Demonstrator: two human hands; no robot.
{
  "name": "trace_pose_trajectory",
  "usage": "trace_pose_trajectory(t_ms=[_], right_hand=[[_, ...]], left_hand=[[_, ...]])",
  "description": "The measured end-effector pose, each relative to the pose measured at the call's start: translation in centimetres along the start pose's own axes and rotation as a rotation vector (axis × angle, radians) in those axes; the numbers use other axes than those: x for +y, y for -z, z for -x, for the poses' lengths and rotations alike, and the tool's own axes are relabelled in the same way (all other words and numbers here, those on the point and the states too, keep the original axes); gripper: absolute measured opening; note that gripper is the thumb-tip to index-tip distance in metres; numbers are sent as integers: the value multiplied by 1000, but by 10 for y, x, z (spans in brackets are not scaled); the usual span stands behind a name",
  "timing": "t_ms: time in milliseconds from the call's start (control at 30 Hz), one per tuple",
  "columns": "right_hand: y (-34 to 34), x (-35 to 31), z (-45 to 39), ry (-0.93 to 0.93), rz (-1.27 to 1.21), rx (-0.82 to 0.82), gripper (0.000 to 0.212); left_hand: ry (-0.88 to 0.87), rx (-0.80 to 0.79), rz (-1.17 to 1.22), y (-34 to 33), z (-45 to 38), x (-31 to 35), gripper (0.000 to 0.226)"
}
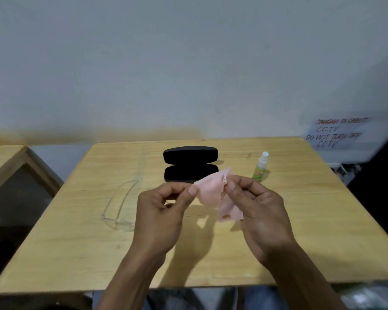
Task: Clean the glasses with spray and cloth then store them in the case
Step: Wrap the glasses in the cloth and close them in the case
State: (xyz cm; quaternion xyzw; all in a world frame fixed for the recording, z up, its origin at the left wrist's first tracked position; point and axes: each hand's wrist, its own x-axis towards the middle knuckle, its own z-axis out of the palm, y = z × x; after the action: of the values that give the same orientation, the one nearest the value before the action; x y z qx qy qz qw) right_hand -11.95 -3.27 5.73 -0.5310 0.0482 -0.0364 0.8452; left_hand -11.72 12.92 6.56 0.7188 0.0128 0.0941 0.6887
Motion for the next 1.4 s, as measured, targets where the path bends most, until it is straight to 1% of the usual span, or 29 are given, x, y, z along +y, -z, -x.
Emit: trace_pose_trajectory(t_ms=[67, 167, 267, 400, 467, 500, 567, 600, 667, 700, 767, 833, 1000, 1067, 1133, 1233, 1300, 1333, 1400], right_hand=[[6, -2, -5, -25, -30, 18, 33], [14, -6, -13, -53, -40, 34, 24], [17, -10, -17, -72, -30, 36, 21], [18, -14, -19, -3, 92, 98, 23], [18, -16, -19, 20, 126, 118, 25], [17, -18, -18, 15, 125, 116, 26], [14, -20, -17, -15, 124, 79, 26], [12, -21, -17, -35, 126, 51, 25], [6, -23, -16, -76, 120, -10, 22], [4, -24, -16, -91, 114, -38, 20], [0, -26, -17, -95, 133, -77, 19], [-4, -26, -17, -79, 169, -86, 21], [-13, -22, -17, -25, 214, -27, 37], [-13, -21, -18, -18, 249, -21, 35], [-12, -21, -16, -38, 268, -48, 37], [-8, -17, -7, -76, 295, -142, 50], [-6, -10, -1, -43, 344, -155, 56], [-7, -6, 0, -16, 346, -142, 53], [-7, 0, 1, 30, 322, -110, 39]], left_hand=[[23, 17, 10, 1, -4, 1, 11], [50, 25, 33, 3, -11, 2, 12], [64, 29, 33, 0, -15, 3, 11], [119, 74, 44, 0, -18, 0, 14], [116, 117, -13, 4, -20, -4, 12], [89, 153, -86, 5, -19, -5, 11], [-9, 220, -256, 4, -15, -5, 17], [-72, 218, -305, 2, -12, -3, 19], [-167, 149, -348, -6, -5, 0, 16], [-189, 105, -356, -9, -2, 1, 15], [-185, 49, -336, -14, 0, 0, 15], [-176, 50, -317, -15, 0, -3, 15], [-174, 72, -286, -14, 1, -3, 6], [-128, 82, -249, -13, 0, -1, 10], [-41, 92, -161, -12, -1, 1, 12], [47, 127, -57, -14, -3, 5, 14], [71, 157, -28, -15, -3, 7, 14], [79, 166, -19, -16, -3, 7, 14], [77, 166, -11, -16, -3, 6, 16]])
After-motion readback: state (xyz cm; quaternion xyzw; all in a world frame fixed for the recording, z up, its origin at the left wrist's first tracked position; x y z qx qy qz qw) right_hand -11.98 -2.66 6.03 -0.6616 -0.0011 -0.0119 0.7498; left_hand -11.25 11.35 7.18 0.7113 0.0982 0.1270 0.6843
